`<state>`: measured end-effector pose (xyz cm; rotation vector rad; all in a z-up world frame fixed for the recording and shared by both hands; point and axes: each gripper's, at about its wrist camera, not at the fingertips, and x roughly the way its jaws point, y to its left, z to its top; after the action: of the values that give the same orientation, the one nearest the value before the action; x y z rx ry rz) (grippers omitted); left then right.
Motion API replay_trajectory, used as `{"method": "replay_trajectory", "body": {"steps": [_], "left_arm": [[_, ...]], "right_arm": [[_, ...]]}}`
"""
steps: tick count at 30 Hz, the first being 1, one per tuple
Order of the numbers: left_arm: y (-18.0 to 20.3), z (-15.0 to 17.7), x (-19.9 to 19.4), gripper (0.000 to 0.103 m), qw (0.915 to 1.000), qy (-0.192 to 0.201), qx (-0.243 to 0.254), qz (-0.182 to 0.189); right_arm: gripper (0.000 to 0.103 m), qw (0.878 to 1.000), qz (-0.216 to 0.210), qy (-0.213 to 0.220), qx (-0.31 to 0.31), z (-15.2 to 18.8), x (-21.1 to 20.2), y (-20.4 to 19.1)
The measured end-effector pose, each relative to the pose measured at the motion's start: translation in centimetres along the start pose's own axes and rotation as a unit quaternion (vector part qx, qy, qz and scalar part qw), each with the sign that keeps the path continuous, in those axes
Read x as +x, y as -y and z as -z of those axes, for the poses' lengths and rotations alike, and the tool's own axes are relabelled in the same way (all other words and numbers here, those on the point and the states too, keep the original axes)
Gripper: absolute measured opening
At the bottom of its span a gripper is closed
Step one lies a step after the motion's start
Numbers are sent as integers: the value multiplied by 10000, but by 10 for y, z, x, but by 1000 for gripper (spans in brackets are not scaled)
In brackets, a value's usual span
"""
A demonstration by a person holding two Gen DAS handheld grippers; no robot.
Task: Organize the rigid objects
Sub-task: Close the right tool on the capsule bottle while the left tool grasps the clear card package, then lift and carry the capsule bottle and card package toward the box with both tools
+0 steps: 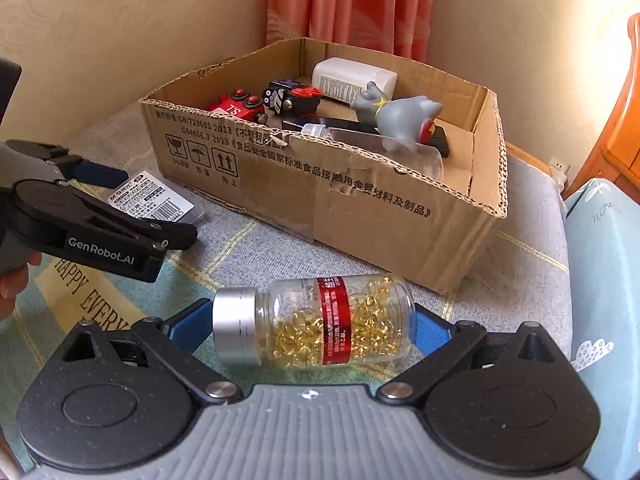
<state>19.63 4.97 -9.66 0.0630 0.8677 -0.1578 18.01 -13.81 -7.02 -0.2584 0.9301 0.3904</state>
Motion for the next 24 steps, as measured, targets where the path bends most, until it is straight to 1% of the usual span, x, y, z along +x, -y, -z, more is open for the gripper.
{"method": "replay_trajectory", "body": {"steps": [6,10,16,21,24], "left_arm": [[-1,0,-1,91,10000,-65,-44,-30],[-2,-2,-1,90,9999,-106,-42,-10],[-5,-2,-8,90,9996,-205,145,102],[-10,-1,-19,90,9991,-287,270,175],[-10,-1,-31,90,9986,-264,416,182]], "right_arm": [[97,10000,-42,-1,-42,-1,-3,1],[97,9999,-38,-48,-103,-2,-4,-1],[97,9995,-129,-134,-241,-1,-9,-6],[97,9995,-131,-109,-265,-2,-18,-5],[97,9995,-150,-62,-268,-4,-27,-3]]}}
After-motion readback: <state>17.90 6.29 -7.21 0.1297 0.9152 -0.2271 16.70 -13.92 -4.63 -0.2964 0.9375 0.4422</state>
